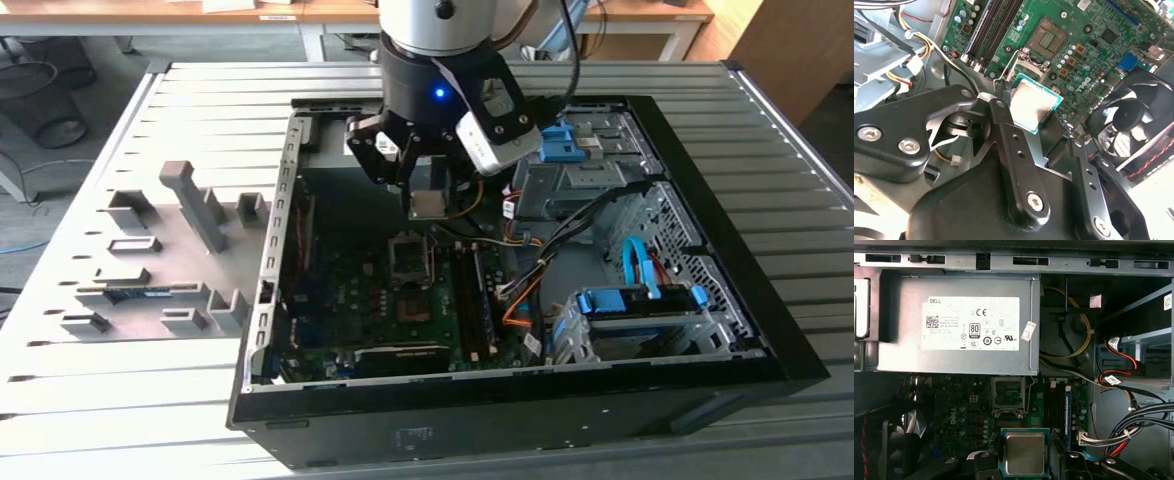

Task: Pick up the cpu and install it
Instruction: 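Pick up the cpu and move it towards the insertion slot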

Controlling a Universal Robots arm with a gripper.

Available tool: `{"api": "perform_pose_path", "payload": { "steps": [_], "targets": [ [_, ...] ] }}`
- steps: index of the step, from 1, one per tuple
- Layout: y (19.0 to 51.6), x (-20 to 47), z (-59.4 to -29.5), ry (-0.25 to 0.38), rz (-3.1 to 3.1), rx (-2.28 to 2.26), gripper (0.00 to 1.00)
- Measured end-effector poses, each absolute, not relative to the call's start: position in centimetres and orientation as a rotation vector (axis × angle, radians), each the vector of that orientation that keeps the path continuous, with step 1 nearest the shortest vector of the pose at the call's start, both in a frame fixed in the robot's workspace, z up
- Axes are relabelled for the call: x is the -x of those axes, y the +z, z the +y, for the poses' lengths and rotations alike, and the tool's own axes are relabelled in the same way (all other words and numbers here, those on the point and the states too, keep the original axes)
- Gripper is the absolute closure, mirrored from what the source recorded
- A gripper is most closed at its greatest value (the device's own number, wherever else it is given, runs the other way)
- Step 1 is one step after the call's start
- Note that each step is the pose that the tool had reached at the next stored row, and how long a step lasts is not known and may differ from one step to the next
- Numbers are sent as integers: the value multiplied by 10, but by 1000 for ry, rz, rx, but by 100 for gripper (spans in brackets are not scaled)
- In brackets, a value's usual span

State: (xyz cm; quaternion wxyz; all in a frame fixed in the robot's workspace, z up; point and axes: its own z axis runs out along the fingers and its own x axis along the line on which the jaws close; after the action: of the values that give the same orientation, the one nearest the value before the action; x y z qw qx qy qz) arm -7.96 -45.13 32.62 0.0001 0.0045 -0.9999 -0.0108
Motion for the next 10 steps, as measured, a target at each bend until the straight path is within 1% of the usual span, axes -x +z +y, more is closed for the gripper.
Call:
{"api": "perform_pose_path", "payload": {
  "steps": [10],
  "targets": [
    [316, 73, -452, -29, -3141, -14, 53]
  ]
}}
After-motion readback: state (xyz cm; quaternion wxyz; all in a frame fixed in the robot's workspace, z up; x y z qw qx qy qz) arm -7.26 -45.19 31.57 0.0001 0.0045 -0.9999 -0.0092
